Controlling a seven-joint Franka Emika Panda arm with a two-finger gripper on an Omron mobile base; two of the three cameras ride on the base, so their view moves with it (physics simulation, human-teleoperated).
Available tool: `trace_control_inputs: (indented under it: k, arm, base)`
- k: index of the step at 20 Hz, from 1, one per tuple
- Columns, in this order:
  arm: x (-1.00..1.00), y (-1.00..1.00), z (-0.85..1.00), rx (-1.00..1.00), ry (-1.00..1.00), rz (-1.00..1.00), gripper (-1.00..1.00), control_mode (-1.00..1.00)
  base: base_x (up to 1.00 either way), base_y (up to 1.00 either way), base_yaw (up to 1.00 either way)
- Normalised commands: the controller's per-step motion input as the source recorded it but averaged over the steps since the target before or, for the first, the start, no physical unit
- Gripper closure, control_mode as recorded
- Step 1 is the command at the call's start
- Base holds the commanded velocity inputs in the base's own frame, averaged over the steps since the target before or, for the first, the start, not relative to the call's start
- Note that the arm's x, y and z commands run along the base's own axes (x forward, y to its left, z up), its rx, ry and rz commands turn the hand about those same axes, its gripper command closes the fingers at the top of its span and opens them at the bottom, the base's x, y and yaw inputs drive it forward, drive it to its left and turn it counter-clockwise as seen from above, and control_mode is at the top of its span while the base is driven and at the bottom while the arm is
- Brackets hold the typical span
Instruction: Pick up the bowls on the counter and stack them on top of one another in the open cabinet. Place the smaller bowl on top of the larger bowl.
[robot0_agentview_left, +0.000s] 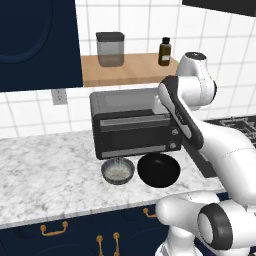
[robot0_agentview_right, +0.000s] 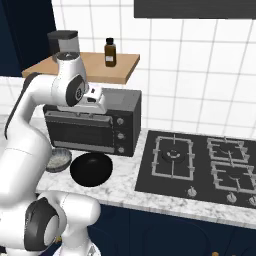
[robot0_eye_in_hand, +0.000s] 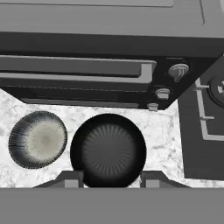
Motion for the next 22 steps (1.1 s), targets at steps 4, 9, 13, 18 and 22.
trace_control_inputs:
  k: [4, 9, 13, 18, 22]
  arm:
    - [-0.2, 0.59, 0.0, -0.23, -0.07, 0.0, -1.0, -1.0]
    - [-0.56, 1.0, -0.08, -0.37, -0.17, 0.02, -1.0, -1.0]
    - [-0.74, 1.0, -0.29, -0.23, -0.09, 0.1, -1.0, -1.0]
    - [-0.57, 1.0, -0.65, -0.13, 0.04, 0.22, -1.0, -1.0]
    - [0.14, 0.89, -0.84, -0.09, 0.25, 0.19, -1.0, -1.0]
  base:
    - [0.0, 0.0, 0.0]
    - [0.0, 0.0, 0.0]
    - [0.0, 0.0, 0.0]
    - [0.0, 0.0, 0.0]
    - [0.0, 0.0, 0.0]
